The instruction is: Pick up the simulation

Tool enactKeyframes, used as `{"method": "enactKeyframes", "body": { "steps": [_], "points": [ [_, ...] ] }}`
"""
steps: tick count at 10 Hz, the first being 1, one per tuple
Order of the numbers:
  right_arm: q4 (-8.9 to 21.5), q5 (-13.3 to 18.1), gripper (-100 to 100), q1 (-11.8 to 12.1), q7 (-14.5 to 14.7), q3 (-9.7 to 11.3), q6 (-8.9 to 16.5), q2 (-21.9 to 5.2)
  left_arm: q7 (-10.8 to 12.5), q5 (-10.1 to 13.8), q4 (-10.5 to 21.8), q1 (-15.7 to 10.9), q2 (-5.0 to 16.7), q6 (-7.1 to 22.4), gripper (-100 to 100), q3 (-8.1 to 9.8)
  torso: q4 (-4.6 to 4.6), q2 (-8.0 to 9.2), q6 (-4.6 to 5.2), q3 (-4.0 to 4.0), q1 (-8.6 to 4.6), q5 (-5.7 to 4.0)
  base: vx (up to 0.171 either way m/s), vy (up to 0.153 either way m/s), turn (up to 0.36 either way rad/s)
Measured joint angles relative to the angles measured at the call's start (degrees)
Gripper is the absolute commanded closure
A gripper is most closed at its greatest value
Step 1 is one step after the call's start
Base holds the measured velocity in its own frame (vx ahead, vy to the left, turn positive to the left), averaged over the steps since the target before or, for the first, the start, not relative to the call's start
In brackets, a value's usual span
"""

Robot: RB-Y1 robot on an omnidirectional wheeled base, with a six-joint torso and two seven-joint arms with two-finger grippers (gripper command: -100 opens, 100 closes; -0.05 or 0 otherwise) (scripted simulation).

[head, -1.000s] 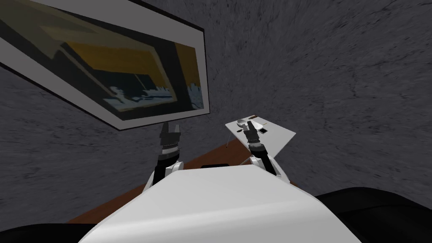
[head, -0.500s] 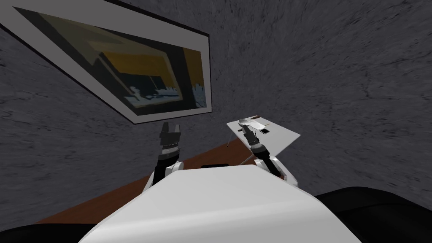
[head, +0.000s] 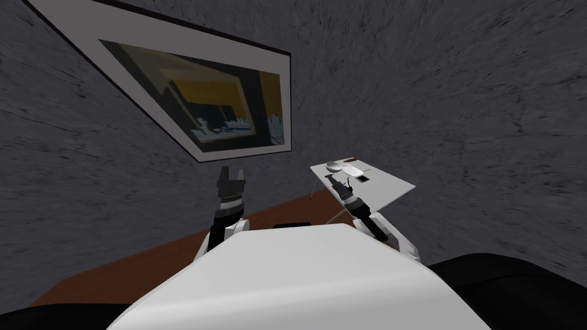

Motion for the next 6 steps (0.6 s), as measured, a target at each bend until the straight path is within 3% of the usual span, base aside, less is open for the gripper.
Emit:
{"method": "enactKeyframes", "body": {
  "steps": [6],
  "points": [
    [3.3, 9.3, -100, 2.3, -2.1, -0.8, 3.2, -10.2, 0.0, 0.0, 0.0, 0.0, 0.0, 0.0, 0, 0.0, -0.01, -0.05, 0.01, -0.03, -0.03, -0.01, -0.064, -0.017, 0.134]
  ]
}}
